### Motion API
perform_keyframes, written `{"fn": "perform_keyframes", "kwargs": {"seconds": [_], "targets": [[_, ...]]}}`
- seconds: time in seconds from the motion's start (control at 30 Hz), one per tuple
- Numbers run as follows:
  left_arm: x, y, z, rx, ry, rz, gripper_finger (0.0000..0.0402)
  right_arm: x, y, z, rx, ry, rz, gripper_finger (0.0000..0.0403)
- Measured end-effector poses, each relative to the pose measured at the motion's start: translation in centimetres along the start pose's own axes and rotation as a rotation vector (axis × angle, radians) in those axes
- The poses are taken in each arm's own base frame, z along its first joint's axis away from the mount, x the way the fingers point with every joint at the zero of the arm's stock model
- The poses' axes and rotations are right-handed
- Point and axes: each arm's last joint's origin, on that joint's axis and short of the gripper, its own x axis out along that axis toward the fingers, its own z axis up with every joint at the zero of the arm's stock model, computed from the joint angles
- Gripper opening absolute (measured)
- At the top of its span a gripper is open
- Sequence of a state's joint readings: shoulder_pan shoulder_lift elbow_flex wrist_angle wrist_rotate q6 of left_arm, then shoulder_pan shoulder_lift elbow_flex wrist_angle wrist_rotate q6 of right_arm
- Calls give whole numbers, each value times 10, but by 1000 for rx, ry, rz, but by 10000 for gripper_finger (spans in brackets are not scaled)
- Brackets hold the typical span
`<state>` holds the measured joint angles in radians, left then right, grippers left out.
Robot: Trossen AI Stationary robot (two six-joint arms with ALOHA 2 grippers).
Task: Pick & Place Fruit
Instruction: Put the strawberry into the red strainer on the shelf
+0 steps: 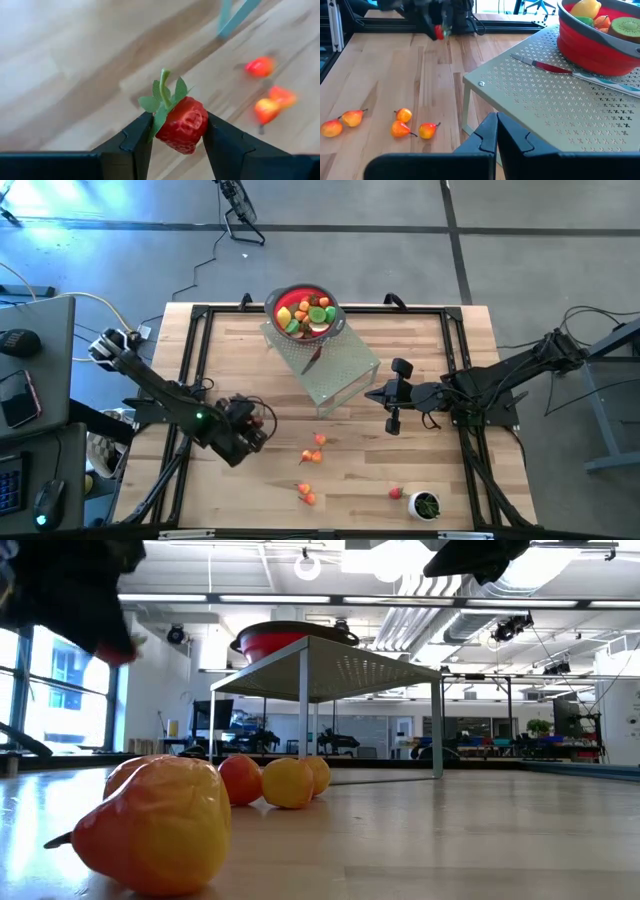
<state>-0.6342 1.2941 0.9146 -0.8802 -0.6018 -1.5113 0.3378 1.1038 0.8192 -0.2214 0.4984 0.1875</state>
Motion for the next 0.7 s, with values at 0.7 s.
{"fn": "perform_keyframes", "kwargs": {"seconds": [0.7], "targets": [[-34, 16, 51, 32, -522, -34, 150, 0, -1, 0, -62, -3, -19, 2]]}}
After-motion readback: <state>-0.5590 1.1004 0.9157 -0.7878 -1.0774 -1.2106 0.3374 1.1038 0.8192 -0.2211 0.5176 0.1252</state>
